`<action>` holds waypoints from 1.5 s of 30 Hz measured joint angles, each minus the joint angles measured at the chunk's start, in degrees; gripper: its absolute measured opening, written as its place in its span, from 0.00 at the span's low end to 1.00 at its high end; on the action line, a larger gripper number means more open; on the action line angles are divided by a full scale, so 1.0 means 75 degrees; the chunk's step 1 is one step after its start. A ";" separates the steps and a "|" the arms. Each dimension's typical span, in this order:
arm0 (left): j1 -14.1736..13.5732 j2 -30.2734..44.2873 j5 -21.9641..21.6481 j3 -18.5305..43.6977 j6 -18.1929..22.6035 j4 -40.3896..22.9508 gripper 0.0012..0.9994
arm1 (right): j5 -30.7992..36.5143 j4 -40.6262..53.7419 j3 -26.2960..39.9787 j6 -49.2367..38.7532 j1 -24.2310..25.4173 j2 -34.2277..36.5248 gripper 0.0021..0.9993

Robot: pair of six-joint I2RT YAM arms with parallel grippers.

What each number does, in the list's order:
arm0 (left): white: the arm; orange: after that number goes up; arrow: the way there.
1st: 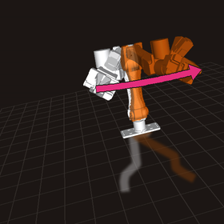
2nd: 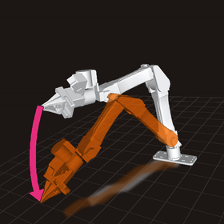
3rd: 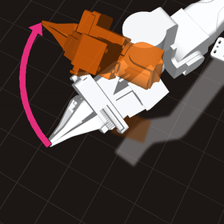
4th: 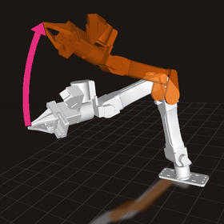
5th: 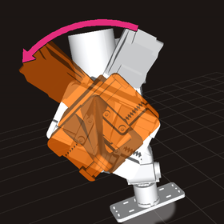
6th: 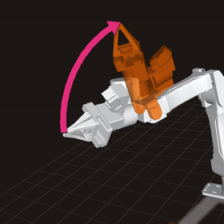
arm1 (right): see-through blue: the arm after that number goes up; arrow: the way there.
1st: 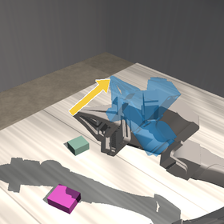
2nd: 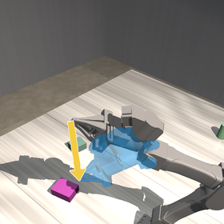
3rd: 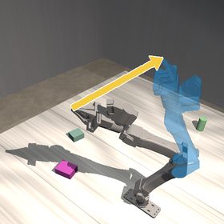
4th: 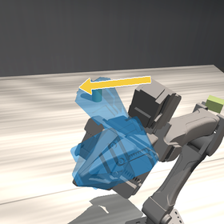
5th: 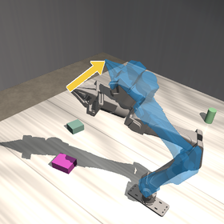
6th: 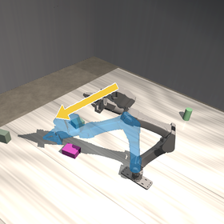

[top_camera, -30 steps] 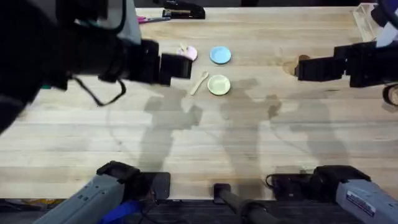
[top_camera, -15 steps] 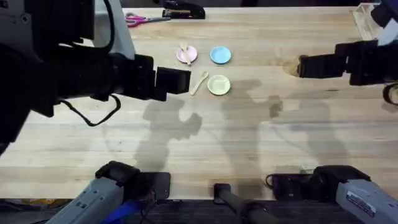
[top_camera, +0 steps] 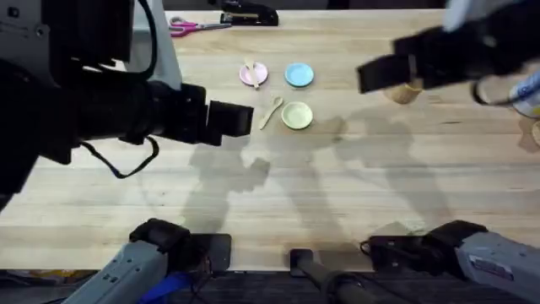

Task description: Pick up a utensil and set it on the pink plate, then put the other utensil in the container.

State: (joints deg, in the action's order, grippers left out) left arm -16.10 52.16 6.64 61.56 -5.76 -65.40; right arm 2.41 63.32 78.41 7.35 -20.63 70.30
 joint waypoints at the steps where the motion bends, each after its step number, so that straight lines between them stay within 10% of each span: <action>1: 0.0000 0.0003 -0.0054 0.0000 0.0000 -0.0051 0.99 | 0.0012 0.0037 0.0185 0.0098 -0.0162 0.0267 1.00; 18: 0.0000 0.0001 -0.0456 -0.0003 0.0032 -0.0170 0.99 | 0.0082 -0.0041 0.2734 0.2622 -0.2200 0.4263 1.00; 45: 0.0000 -0.0053 -0.0426 -0.0003 0.1003 0.0559 0.99 | 0.0044 -0.0887 0.3197 0.5861 -0.2952 0.5822 1.00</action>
State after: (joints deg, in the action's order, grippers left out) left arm -16.10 51.76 3.44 61.54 1.76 -61.21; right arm 2.74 56.66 102.39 51.30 -42.76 113.96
